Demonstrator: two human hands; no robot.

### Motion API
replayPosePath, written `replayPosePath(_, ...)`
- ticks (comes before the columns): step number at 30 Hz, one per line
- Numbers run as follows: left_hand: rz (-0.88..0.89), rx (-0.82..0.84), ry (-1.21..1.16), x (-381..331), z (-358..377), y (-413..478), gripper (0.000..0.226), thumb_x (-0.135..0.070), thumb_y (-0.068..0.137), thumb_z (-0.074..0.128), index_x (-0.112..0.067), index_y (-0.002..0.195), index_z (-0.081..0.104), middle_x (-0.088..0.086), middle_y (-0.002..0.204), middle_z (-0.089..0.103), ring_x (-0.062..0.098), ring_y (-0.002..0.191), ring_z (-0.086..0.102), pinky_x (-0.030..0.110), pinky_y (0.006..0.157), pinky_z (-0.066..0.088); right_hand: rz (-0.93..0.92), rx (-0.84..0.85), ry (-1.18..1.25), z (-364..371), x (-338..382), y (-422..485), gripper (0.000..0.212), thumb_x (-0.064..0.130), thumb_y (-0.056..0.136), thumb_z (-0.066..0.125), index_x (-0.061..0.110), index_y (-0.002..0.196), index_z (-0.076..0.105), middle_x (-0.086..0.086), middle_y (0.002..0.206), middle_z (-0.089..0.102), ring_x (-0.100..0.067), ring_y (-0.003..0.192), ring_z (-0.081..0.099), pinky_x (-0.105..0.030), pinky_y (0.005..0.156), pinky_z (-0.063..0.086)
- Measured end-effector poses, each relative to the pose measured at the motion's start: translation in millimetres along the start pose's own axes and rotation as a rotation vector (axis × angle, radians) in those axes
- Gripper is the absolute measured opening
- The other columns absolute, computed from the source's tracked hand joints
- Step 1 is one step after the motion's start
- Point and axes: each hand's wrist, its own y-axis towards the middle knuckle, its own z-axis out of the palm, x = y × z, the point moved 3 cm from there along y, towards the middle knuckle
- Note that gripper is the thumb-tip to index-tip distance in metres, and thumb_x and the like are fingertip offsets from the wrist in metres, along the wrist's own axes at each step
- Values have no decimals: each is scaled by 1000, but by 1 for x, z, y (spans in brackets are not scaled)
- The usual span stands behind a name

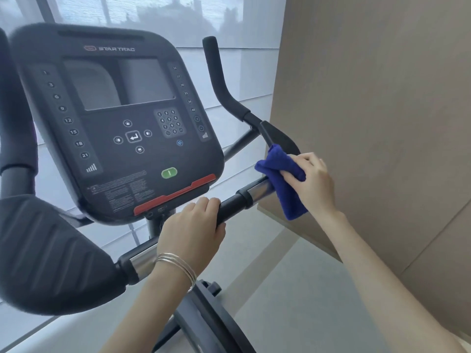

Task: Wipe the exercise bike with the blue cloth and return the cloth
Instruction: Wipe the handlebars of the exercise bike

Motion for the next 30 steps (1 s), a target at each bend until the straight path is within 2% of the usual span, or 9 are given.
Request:
replayPosePath(2, 11, -8, 20, -1, 0, -1, 24, -37, 85, 53, -23, 105, 54, -6, 87, 59, 18, 76, 60, 31, 50, 42, -63, -30, 37, 6, 18, -15, 28, 36, 82, 65, 27, 109, 64, 12, 98, 55, -13, 91, 49, -25, 64, 41)
replayPosePath(7, 51, -55, 56, -4, -2, -2, 21, -26, 70, 73, -15, 84, 62, 0, 66, 59, 25, 56, 60, 27, 41, 27, -241, 2, 86, 18, 51, -35, 31, 43, 82, 63, 25, 107, 66, 7, 98, 58, -12, 89, 52, -18, 60, 45)
replayPosePath(10, 42, -41, 52, -2, 0, -3, 20, -31, 78, 65, -17, 92, 61, -1, 71, 60, 24, 62, 60, 29, 43, 34, -96, 38, 64, 9, 27, -11, 25, 39, 82, 64, 30, 106, 65, 11, 98, 56, -13, 94, 52, -34, 67, 50)
replayPosePath(12, 29, -43, 43, -1, 0, -3, 19, -33, 82, 58, -19, 96, 59, -2, 75, 59, 22, 66, 60, 29, 46, 35, 51, 46, 64, 3, 7, 6, 24, 37, 82, 64, 32, 105, 65, 10, 99, 55, -15, 99, 53, -36, 73, 50)
replayPosePath(15, 17, -23, 40, -1, 1, -1, 21, -37, 87, 49, -23, 102, 54, -5, 82, 58, 19, 73, 59, 29, 49, 37, 107, 27, 67, 2, 6, 10, 21, 35, 81, 64, 31, 102, 65, 9, 98, 55, -17, 99, 54, -32, 73, 46)
replayPosePath(19, -45, 34, 40, -1, 3, 3, 20, -40, 89, 44, -26, 102, 47, -7, 83, 55, 17, 72, 53, 27, 50, 37, -19, -74, 198, 13, 28, -34, 24, 31, 81, 66, 21, 102, 66, 7, 95, 55, -13, 86, 55, -21, 72, 44)
replayPosePath(23, -67, 138, 81, -7, 7, 18, 21, -42, 90, 45, -24, 101, 46, -6, 82, 53, 20, 73, 52, 28, 55, 34, -82, -36, 270, 14, 12, -76, 26, 27, 80, 67, 15, 104, 67, 5, 92, 62, -12, 79, 58, -16, 69, 46)
replayPosePath(27, -51, 167, 76, -20, 9, 29, 20, -36, 92, 46, -21, 104, 49, -2, 94, 60, 22, 76, 53, 30, 57, 32, 80, 137, 29, 13, -30, -88, 19, 25, 79, 72, 22, 98, 70, 9, 89, 65, -14, 77, 61, -22, 64, 45)
replayPosePath(30, -81, 182, 65, -23, 11, 31, 22, -37, 92, 48, -19, 104, 51, -2, 95, 60, 22, 75, 51, 30, 59, 34, 241, 104, 91, 12, -44, -89, 17, 24, 77, 70, 28, 94, 70, 13, 88, 67, -11, 79, 63, -23, 65, 48)
